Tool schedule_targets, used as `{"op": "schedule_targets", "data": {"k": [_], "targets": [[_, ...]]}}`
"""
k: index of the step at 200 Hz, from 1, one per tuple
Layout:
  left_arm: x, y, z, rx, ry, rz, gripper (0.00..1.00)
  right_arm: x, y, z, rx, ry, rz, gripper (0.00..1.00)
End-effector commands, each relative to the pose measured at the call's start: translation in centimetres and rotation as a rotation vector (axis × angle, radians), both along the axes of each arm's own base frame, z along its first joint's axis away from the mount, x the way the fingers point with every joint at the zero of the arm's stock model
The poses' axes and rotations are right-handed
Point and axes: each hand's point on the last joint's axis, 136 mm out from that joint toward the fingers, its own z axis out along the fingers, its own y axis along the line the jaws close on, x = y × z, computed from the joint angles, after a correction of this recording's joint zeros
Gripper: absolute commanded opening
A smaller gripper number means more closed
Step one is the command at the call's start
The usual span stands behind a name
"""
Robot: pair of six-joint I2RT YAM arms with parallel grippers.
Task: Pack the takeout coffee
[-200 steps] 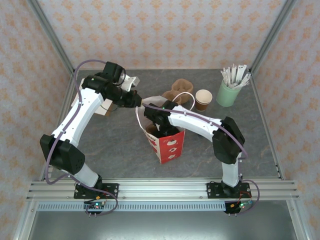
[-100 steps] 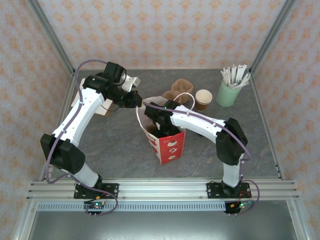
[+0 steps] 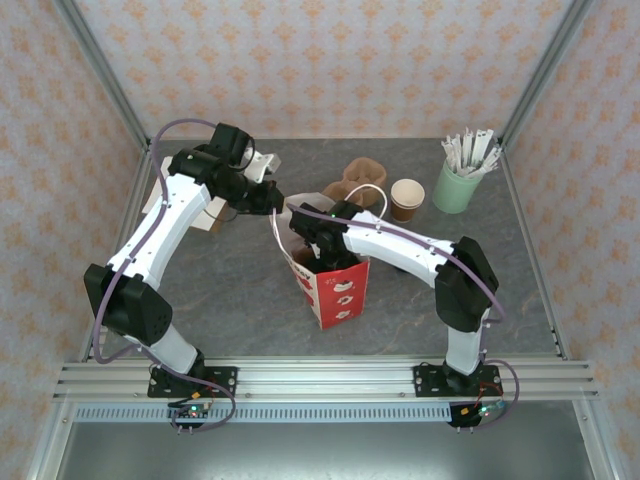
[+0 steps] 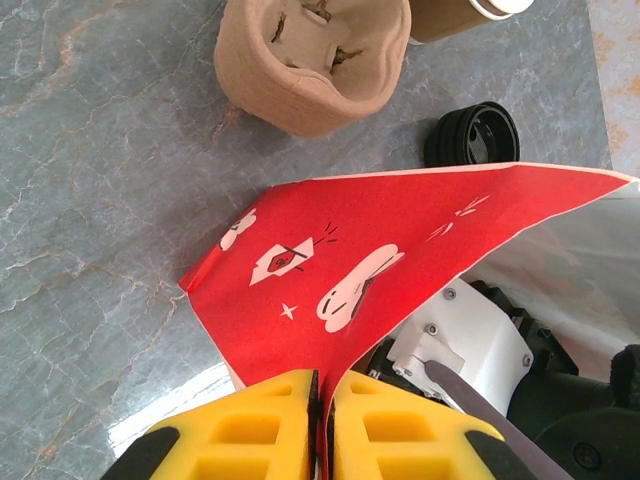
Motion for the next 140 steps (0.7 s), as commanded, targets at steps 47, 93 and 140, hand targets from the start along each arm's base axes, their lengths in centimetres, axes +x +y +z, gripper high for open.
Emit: {"op": "schedule_targets", "data": {"k": [47, 93, 140], "targets": [[0.5, 0.6, -0.8, 0.053, 0.012, 0.022, 0.12, -0.2, -0.9, -1.0, -0.021, -0.016, 0.032, 0.88], [0.5, 0.6, -0.8, 0.054, 0.014, 0.023, 0.12, -0.1, -0.3, -0.6, 0.016, -0.026, 0.047, 0.88], [0.6, 0.6, -0.9, 0.054, 0.015, 0.022, 0.12, 0.1, -0.1, 0.0, 0.034, -0.043, 0.054, 0.88]]}}
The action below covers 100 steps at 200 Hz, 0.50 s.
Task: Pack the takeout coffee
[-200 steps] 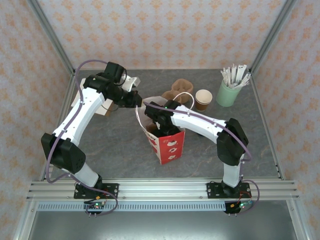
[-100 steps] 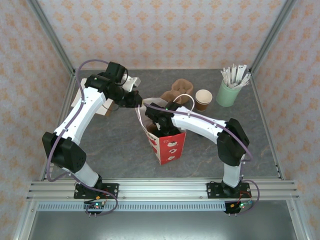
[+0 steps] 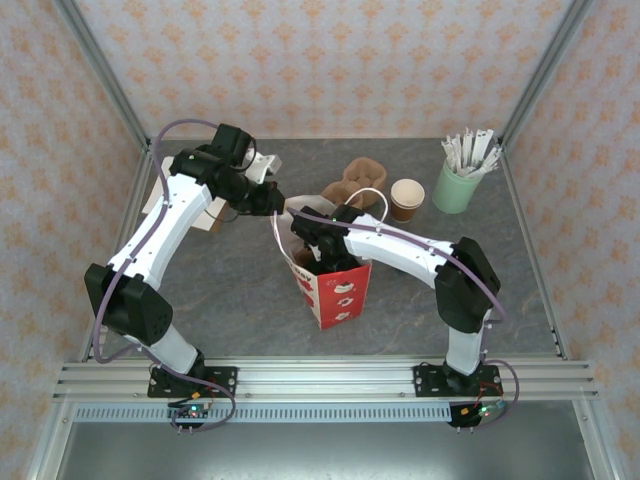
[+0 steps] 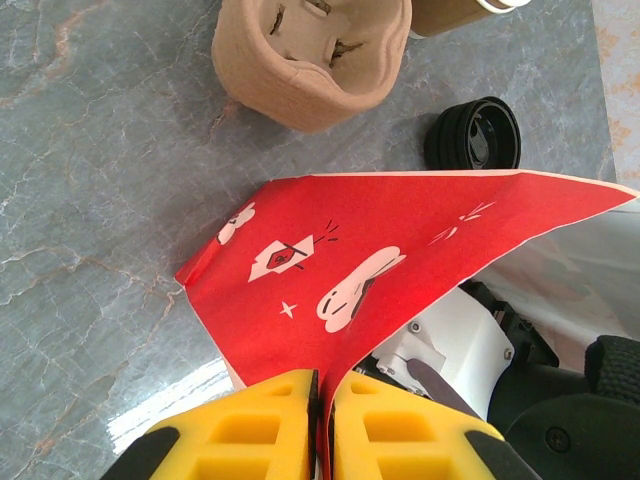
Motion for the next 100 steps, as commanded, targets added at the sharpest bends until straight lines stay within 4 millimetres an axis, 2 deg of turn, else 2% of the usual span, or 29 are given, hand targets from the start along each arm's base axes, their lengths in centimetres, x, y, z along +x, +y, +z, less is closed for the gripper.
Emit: {"op": "schedule_targets", "data": {"k": [1, 100], "targets": [[0.7, 0.7, -0.8, 0.051, 0.006, 0.022, 0.12, 0.0, -0.4, 0.8, 0.01, -0.032, 0.028, 0.88], [0.9, 0.5, -1.3, 0.047, 0.018, 0.027, 0.12, 0.5, -0.4, 2.0, 0.014, -0.059, 0.018, 0.88]]}}
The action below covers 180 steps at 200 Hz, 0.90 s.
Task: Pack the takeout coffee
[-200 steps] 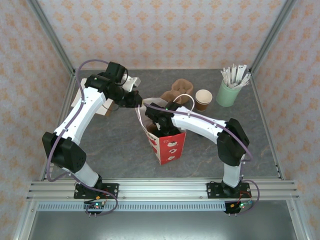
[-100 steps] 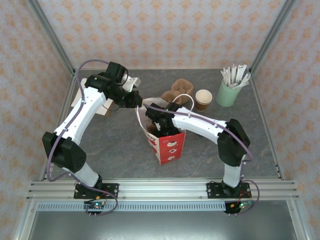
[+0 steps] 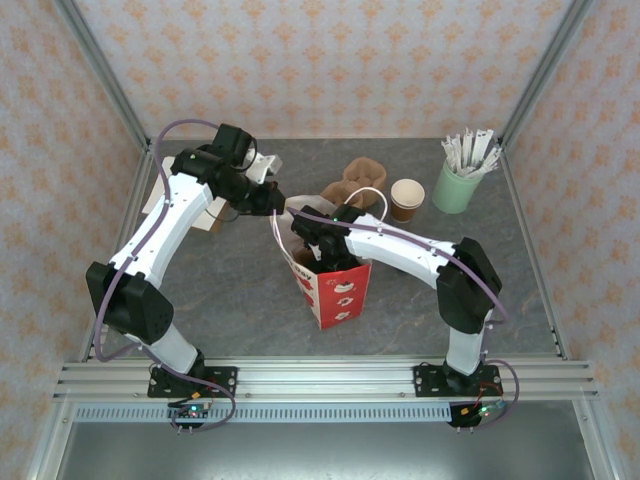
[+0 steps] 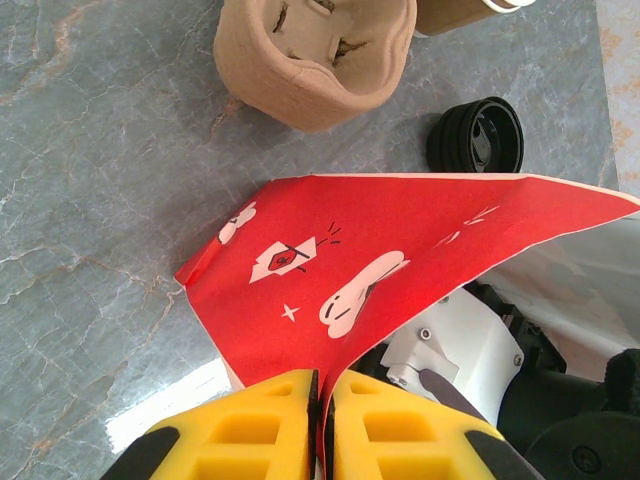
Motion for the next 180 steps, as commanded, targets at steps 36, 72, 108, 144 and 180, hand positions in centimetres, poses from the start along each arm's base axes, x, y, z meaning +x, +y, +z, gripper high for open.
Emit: {"op": "schedule_targets", "data": {"k": [36, 72, 108, 144, 180], "targets": [[0.7, 0.6, -1.1, 0.048, 0.009, 0.021, 0.12, 0.5, 0.0, 1.7, 0.027, -0.052, 0.018, 0.88], [0.6, 0.5, -1.3, 0.047, 0.012, 0.02, 0.13, 0.4, 0.3, 1.8, 0.045, -0.05, 0.023, 0.88], [0.6, 0.5, -1.4, 0.046, 0.014, 0.019, 0.13, 0.5, 0.5, 1.2, 0.05, -0.049, 0.029, 0.88], [0.6, 0.4, -1.5, 0.048, 0.017, 0.019, 0.13, 0.4, 0.5, 0.1, 0.04, -0.036, 0.038, 0.88], [0.6, 0.5, -1.4, 0.051, 0.013, 0.017, 0.13, -0.1, 0.1, -1.1, 0.022, -0.018, 0.041, 0.88]]}}
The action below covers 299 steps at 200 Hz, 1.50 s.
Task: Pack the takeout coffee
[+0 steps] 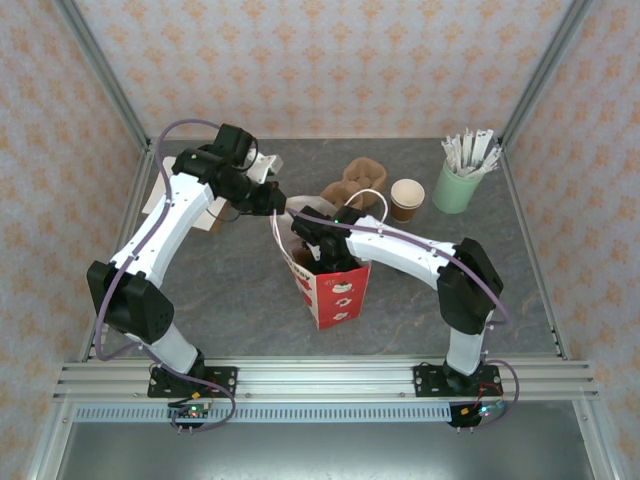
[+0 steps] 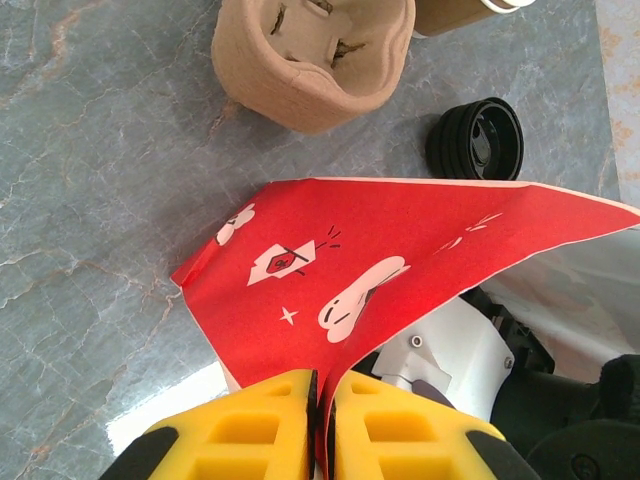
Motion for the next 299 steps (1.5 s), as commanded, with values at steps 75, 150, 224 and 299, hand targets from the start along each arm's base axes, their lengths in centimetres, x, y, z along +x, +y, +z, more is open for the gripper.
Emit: {"op": "schedule_targets", "data": {"k": [75, 150, 224, 299], "targets": [[0.5, 0.7, -1.5, 0.053, 0.021, 0.021, 0.13, -1.3, -1.0, -3.7, -0.021, 0.036, 0.062, 0.87], [0.4, 0.6, -1.6, 0.053, 0.025, 0.019, 0.13, -2.1, -2.5, -5.5, -0.091, 0.072, 0.081, 0.88], [0.4, 0.4, -1.5, 0.056, 0.025, 0.014, 0.14, -2.1, -3.3, -5.7, -0.133, 0.072, 0.093, 0.88], [0.3, 0.4, -1.3, 0.058, 0.022, 0.01, 0.15, -0.9, -1.7, -3.3, -0.058, 0.013, 0.073, 0.9]]}}
